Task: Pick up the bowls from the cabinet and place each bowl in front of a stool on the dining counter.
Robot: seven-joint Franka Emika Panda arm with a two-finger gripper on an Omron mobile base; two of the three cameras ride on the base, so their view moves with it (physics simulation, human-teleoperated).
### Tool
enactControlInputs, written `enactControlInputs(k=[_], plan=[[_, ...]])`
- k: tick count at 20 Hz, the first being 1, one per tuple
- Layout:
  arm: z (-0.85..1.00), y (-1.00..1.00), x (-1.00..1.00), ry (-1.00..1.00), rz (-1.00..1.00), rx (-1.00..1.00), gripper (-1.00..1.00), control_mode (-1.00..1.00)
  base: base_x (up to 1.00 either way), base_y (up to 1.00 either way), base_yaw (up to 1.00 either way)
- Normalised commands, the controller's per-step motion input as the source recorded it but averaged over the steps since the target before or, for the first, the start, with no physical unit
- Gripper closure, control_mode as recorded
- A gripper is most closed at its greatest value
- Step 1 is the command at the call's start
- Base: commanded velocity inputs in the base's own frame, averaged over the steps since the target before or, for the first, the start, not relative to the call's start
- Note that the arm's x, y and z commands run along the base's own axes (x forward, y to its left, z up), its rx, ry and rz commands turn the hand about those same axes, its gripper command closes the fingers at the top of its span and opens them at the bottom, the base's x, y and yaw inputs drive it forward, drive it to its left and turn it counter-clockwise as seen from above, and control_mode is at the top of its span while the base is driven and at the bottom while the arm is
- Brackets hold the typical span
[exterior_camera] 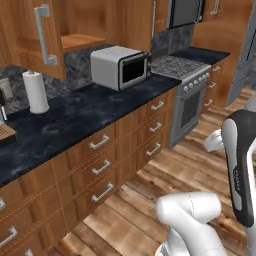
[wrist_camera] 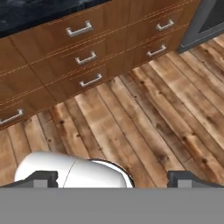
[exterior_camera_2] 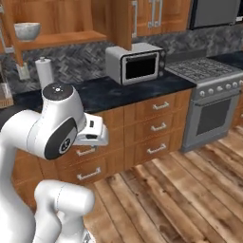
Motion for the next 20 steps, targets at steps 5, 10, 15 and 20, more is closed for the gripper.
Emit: enactControlInputs(k=[5, 10, 15, 20], plan=[[0.00, 0.00, 0.00, 0.00, 0.00, 0.00, -1.00, 1.00, 1.00, -0.04, 0.44], [0.00, 0.00, 0.00, 0.00, 0.00, 0.00, -1.00, 1.00, 1.00, -0.06, 0.54], [0.00, 0.00, 0.00, 0.00, 0.00, 0.00, -1.00, 1.00, 0.81, -0.11, 0.52], [0.00, 0.00, 0.00, 0.00, 0.00, 0.00, -1.00, 1.00, 0.57, -0.23, 0.49]])
